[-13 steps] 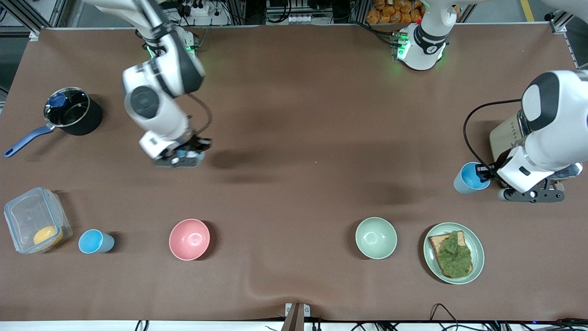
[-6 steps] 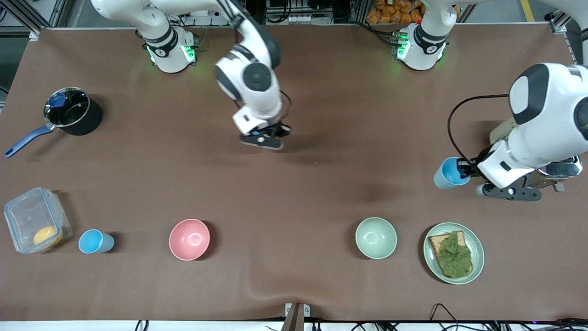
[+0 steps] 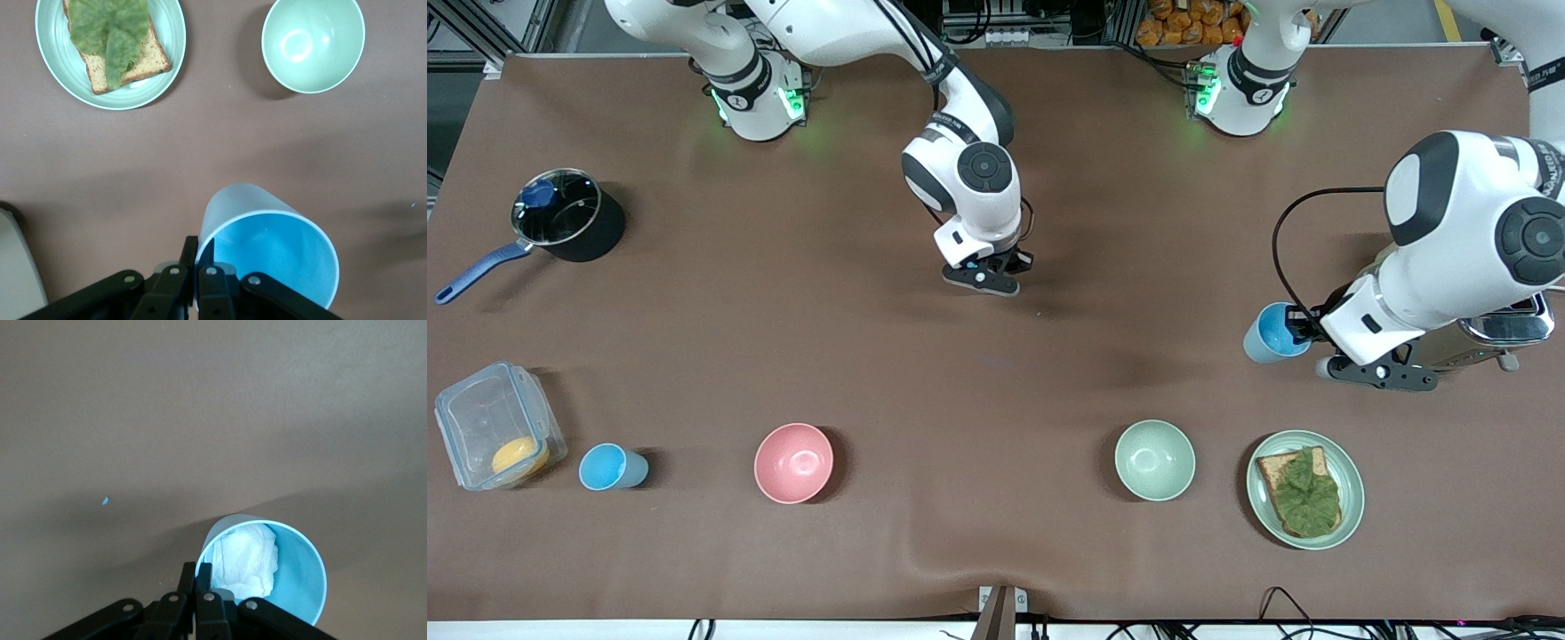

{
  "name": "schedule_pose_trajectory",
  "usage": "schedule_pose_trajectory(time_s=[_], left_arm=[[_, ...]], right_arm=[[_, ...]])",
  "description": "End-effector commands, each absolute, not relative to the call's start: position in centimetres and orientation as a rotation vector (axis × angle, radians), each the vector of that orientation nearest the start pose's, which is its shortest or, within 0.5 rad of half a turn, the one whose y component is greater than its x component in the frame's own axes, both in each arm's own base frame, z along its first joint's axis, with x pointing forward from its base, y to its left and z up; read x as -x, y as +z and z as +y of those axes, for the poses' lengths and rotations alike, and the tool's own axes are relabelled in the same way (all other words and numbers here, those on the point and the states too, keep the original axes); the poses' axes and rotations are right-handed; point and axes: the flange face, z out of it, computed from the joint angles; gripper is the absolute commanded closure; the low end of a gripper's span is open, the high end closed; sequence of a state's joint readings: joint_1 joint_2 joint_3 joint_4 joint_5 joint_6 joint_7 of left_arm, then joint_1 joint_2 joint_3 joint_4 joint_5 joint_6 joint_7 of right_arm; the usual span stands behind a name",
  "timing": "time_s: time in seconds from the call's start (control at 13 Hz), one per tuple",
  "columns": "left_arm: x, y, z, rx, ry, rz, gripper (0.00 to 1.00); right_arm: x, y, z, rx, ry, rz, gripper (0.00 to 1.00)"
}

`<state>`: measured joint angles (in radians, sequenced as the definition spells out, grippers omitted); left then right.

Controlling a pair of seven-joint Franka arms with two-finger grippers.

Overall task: Stack blue cups with both arms
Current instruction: 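Lift the tissue cup with the right gripper and carry it to the table middle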

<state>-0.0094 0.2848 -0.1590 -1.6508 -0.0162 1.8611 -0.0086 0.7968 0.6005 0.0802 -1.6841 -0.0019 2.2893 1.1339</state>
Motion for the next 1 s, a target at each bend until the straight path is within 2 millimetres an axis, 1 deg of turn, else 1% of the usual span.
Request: schedule_pose_trajectory(time_s=[0.0,0.08,0.15,0.23,0.31,0.38,0.54,0.62,0.69,0.77,0.92], left_arm=[[-62.8,44.4,-10.1,3.202,0.136,0.217,1.0],[-62.8,44.4,-10.1,3.202,0.134,0.209,1.0],[-62.9,44.5,-10.1,3.203,0.127,0.207,1.0],[-62.9,44.5,-10.1,3.203,0.127,0.207,1.0],[-62.9,44.6,-10.3,3.203,0.125,0.204,1.0],[-62.9,44.7,-10.7,3.205,0.121,0.201,1.0],[-62.6,44.8,-12.6,3.205,0.123,0.178,1.0],[-62.4,44.9,-13.1,3.205,0.122,0.166,1.0],[-62.3,45.0,-13.5,3.206,0.12,0.165,1.0],[-62.2,45.3,-13.9,3.207,0.114,0.158,1.0],[-61.7,45.7,-15.7,3.211,0.114,0.135,1.0]], right_arm=[[-44.3,25.3,52.1,3.102,0.016,0.43,0.88],[-44.7,25.4,51.7,3.102,0.017,0.439,0.5],[-45.0,25.9,51.6,3.1,0.013,0.441,0.31],[-45.0,26.1,51.5,3.098,0.012,0.441,0.1],[-45.2,26.3,51.3,3.104,0.017,0.446,0.0],[-45.5,27.5,51.4,3.116,0.028,0.451,0.0],[-47.1,30.8,51.0,3.154,0.058,0.461,0.0],[-48.2,32.6,50.0,3.164,0.072,0.465,0.0],[-49.5,34.5,48.4,3.172,0.085,0.427,0.0],[-50.8,36.4,46.2,3.174,0.105,0.374,0.0],[-52.8,39.7,42.2,3.186,0.137,0.313,0.0]])
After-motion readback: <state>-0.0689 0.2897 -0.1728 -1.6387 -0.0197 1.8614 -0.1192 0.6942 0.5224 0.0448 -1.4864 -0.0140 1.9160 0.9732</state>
